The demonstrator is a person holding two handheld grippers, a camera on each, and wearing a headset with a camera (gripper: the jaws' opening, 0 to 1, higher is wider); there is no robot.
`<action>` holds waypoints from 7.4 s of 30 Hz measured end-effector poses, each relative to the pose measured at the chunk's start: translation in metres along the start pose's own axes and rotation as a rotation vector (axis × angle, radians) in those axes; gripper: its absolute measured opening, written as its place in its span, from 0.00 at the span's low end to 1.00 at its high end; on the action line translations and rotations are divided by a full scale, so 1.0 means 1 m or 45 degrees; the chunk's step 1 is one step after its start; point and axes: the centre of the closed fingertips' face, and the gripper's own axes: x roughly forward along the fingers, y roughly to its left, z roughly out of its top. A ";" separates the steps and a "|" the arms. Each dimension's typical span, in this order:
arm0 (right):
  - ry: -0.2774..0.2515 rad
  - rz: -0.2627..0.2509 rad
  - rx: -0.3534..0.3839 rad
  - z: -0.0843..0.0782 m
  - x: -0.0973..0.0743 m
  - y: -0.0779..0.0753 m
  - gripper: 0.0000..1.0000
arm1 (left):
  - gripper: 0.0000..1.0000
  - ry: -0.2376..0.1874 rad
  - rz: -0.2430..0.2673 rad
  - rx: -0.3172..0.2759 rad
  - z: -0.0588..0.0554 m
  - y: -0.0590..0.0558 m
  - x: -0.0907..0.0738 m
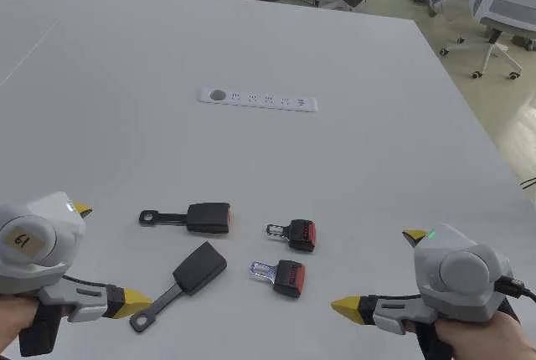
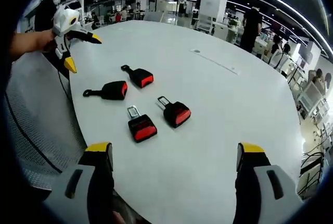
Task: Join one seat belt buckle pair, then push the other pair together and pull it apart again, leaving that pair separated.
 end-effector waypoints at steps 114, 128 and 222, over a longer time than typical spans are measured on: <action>-0.079 0.143 -0.078 0.011 -0.007 0.025 0.60 | 0.82 0.086 -0.174 -0.011 0.001 -0.035 0.001; -0.059 0.217 -0.131 0.015 0.013 0.029 0.51 | 0.75 0.127 -0.207 0.022 0.017 -0.042 0.029; 0.242 0.530 -0.560 -0.019 0.106 0.044 0.33 | 0.36 0.237 -0.607 0.556 0.001 -0.081 0.114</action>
